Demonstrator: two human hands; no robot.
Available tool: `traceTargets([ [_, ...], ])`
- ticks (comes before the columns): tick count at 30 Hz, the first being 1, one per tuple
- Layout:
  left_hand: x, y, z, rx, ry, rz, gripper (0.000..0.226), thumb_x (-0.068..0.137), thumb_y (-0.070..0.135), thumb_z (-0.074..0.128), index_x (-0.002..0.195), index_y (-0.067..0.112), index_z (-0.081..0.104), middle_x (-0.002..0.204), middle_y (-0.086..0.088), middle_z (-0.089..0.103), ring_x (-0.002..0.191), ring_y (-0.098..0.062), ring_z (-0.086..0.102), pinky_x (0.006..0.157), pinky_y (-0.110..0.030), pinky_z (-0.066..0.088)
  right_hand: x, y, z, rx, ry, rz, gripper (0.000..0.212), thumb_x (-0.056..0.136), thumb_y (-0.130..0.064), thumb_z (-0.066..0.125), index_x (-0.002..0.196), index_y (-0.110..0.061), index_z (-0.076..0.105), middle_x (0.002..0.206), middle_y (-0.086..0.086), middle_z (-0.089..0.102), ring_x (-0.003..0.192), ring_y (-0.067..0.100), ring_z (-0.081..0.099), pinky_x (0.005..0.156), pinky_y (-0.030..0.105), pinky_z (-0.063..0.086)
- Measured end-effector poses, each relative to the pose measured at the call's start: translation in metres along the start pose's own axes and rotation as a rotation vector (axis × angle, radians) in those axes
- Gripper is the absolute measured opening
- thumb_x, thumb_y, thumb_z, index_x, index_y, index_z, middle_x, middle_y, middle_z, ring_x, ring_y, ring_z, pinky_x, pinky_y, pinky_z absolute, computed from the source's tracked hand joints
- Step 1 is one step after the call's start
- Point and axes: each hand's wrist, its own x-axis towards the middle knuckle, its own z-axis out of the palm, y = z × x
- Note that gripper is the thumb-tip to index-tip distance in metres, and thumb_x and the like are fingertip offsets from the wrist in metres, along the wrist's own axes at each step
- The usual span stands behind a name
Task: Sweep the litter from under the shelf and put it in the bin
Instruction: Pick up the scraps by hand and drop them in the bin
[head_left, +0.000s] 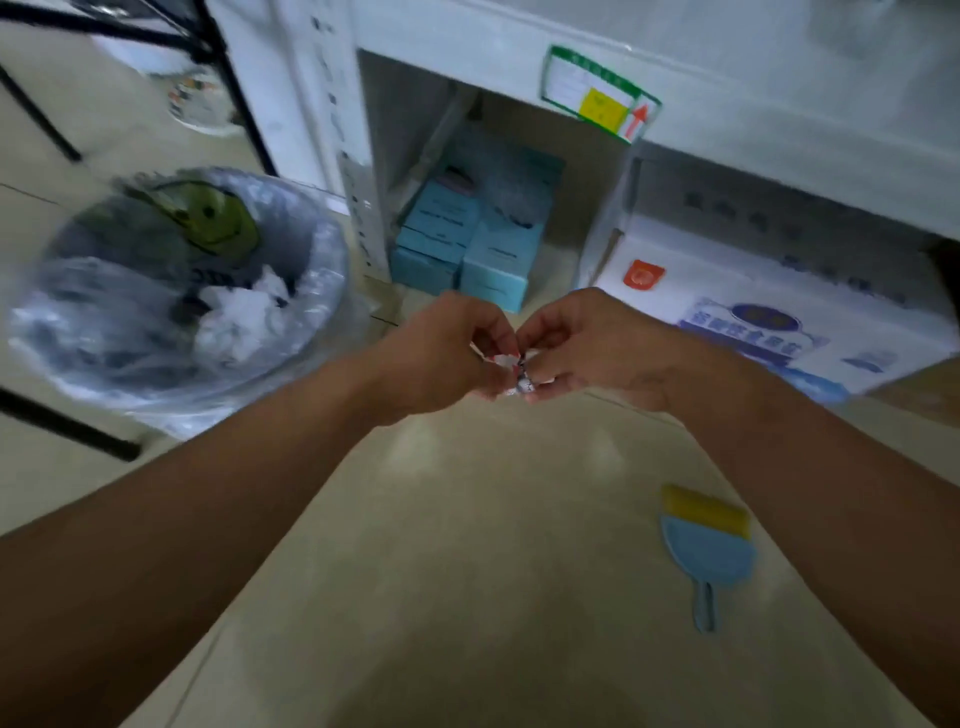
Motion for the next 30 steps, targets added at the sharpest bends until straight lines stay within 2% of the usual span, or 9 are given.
traceTargets([
  [3,-0.032,0.014,-0.056,0.043,0.116,0.025,0.016,0.077,0.004,0.079,0.088,0.012,0.071,0.082,-0.007,0.074,0.070,-0.022,0.074,0.065,-0.031,0.063,0.006,-0.051,0.024,0.097,-0.100,-0.087,0.020,0.080,0.012,0.067,0.098,0.005,0.068,0.086,0.020,0.072,0.078,0.025,0.073,0.069,0.028,0.062],
  [6,-0.055,0.013,-0.112,0.084,0.199,0.011,0.015,0.076,0.004,0.080,0.084,0.013,0.072,0.079,-0.011,0.074,0.065,-0.016,0.073,0.066,-0.033,0.062,0.022,-0.094,0.060,0.084,-0.135,-0.175,0.019,0.083,0.013,0.062,0.101,0.009,0.066,0.088,0.020,0.070,0.078,0.023,0.070,0.070,0.028,0.063],
  [9,-0.069,-0.003,-0.156,0.046,0.306,-0.071,0.017,0.075,-0.003,0.080,0.088,0.005,0.072,0.086,-0.026,0.073,0.066,-0.020,0.072,0.072,-0.044,0.064,0.043,-0.129,0.098,0.073,-0.140,-0.184,0.022,0.083,0.015,0.060,0.104,0.011,0.066,0.098,0.026,0.071,0.082,0.025,0.072,0.070,0.029,0.063],
  [14,-0.080,-0.028,-0.189,-0.057,0.387,-0.210,0.019,0.078,-0.009,0.077,0.095,-0.005,0.070,0.084,-0.020,0.064,0.066,-0.022,0.071,0.061,-0.020,0.059,0.071,-0.160,0.142,0.051,-0.128,-0.119,0.020,0.085,0.016,0.055,0.096,0.003,0.065,0.110,0.026,0.069,0.095,0.033,0.073,0.074,0.037,0.063],
  [18,-0.076,-0.048,-0.195,-0.088,0.390,-0.265,0.023,0.077,-0.010,0.076,0.097,0.000,0.070,0.085,-0.016,0.067,0.072,-0.024,0.074,0.070,-0.028,0.064,0.078,-0.167,0.159,-0.050,-0.089,-0.079,0.016,0.088,0.011,0.055,0.086,-0.003,0.064,0.097,0.018,0.068,0.086,0.026,0.073,0.071,0.036,0.063],
  [21,-0.072,-0.054,-0.193,-0.055,0.401,-0.298,0.025,0.076,-0.008,0.078,0.098,0.002,0.071,0.089,-0.017,0.071,0.078,-0.027,0.075,0.080,-0.037,0.063,0.090,-0.165,0.164,-0.155,-0.078,-0.048,0.021,0.090,0.008,0.055,0.108,0.002,0.063,0.080,0.010,0.059,0.070,0.018,0.065,0.086,0.039,0.060],
  [25,-0.071,-0.055,-0.190,0.058,0.393,-0.327,0.036,0.077,-0.001,0.080,0.112,0.005,0.070,0.104,-0.017,0.074,0.088,-0.028,0.075,0.086,-0.046,0.061,0.099,-0.163,0.169,-0.231,-0.024,0.043,0.032,0.097,0.000,0.051,0.128,0.004,0.052,0.108,0.014,0.062,0.106,0.027,0.066,0.097,0.037,0.054],
  [27,-0.072,-0.053,-0.189,0.073,0.408,-0.313,0.031,0.079,-0.001,0.078,0.109,0.005,0.071,0.104,-0.016,0.074,0.087,-0.028,0.075,0.086,-0.047,0.061,0.101,-0.163,0.168,-0.229,0.002,0.004,0.035,0.096,0.001,0.051,0.130,0.000,0.053,0.117,0.021,0.063,0.084,0.026,0.070,0.083,0.034,0.060],
  [30,-0.074,-0.050,-0.187,0.084,0.445,-0.290,0.017,0.081,-0.002,0.076,0.095,0.008,0.073,0.094,-0.016,0.075,0.081,-0.028,0.076,0.083,-0.047,0.062,0.096,-0.161,0.163,-0.257,0.009,-0.085,0.026,0.091,0.004,0.055,0.115,0.000,0.062,0.104,0.024,0.068,0.056,0.021,0.063,0.065,0.033,0.060],
])
